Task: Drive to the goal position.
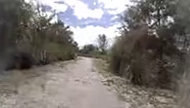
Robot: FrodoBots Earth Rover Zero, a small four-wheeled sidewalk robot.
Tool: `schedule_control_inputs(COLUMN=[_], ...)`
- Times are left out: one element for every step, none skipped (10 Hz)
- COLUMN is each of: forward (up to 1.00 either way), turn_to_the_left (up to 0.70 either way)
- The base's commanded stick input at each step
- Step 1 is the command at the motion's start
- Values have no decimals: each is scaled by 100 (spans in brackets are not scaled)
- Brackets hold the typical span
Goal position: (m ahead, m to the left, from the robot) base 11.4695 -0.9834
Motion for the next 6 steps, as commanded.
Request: schedule_control_inputs(forward=[85,85,85,85,85,85], turn_to_the_left=[0,0,0,0,0,0])
